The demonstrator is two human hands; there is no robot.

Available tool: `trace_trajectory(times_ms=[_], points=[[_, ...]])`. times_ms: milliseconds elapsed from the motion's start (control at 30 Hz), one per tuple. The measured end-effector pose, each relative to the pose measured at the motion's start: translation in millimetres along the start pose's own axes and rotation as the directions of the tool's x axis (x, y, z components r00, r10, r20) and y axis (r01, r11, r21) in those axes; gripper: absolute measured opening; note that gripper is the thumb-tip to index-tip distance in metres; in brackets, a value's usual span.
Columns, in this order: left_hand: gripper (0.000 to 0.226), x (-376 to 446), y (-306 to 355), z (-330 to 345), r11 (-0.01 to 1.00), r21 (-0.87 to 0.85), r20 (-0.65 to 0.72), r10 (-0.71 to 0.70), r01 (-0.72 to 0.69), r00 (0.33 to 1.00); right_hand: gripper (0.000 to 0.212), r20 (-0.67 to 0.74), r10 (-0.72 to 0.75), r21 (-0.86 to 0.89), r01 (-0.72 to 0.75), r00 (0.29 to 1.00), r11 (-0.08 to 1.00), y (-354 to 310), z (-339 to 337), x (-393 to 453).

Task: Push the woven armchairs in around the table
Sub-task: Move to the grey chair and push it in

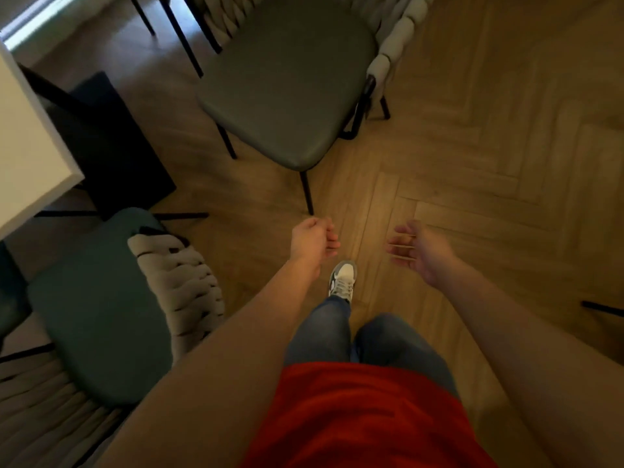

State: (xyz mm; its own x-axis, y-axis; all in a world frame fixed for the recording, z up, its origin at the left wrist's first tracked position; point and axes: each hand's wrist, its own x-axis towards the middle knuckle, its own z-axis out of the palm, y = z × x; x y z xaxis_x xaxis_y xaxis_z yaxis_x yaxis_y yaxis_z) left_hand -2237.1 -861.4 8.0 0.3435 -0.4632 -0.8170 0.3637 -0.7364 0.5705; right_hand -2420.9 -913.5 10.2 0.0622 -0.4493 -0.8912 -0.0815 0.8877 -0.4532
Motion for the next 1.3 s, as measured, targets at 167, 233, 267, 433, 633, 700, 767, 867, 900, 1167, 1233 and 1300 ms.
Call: trace_trajectory(times_ms=[167,233,267,433,633,700,767,867,900,1167,1233,1300], points=[[0.020,24,57,53,1.000,0.024,0.041,0.013,-0.014,0.999,0.028,-0.006,-0.013,0.022,0.013,1.000,1.000,-66,-22,24],[0.019,34,77,73,1.000,0.015,0.040,0.014,-0.015,0.999,0.027,-0.014,-0.017,0.034,0.017,1.000,0.999,-93,-30,36],[0.019,38,87,82,1.000,0.012,0.037,0.016,-0.017,0.999,0.027,-0.017,-0.025,0.034,0.025,1.000,0.999,-106,-33,42],[0.019,71,133,131,1.000,0.005,-0.001,-0.004,0.004,1.000,0.018,-0.091,-0.179,0.006,0.180,0.980,0.984,-181,-52,73],[0.018,100,190,200,0.994,-0.106,-0.107,-0.044,0.033,0.993,0.013,0.015,-0.259,-0.208,0.256,0.966,0.944,-275,-90,116],[0.017,108,208,220,0.988,-0.152,-0.127,-0.057,0.038,0.990,0.013,0.065,-0.253,-0.273,0.261,0.965,0.926,-306,-98,130],[0.016,115,224,235,0.981,-0.190,-0.145,-0.068,0.039,0.987,0.015,0.110,-0.237,-0.319,0.261,0.965,0.911,-334,-101,142],[0.016,131,249,254,0.964,-0.264,-0.168,-0.081,0.034,0.983,0.018,0.162,-0.218,-0.385,0.265,0.963,0.884,-375,-96,164],[0.017,138,257,259,0.957,-0.287,-0.174,-0.086,0.033,0.981,0.018,0.173,-0.213,-0.400,0.266,0.962,0.877,-388,-92,172],[0.017,202,329,279,0.893,-0.449,-0.278,-0.156,0.015,0.948,0.012,0.297,-0.131,-0.579,0.287,0.946,0.763,-495,-51,243],[0.018,215,343,283,0.876,-0.482,-0.304,-0.184,0.016,0.935,0.011,0.323,-0.107,-0.621,0.295,0.941,0.726,-525,-43,258],[0.018,224,358,288,0.856,-0.516,-0.324,-0.212,0.015,0.922,0.011,0.341,-0.100,-0.654,0.312,0.935,0.689,-553,-34,273]])
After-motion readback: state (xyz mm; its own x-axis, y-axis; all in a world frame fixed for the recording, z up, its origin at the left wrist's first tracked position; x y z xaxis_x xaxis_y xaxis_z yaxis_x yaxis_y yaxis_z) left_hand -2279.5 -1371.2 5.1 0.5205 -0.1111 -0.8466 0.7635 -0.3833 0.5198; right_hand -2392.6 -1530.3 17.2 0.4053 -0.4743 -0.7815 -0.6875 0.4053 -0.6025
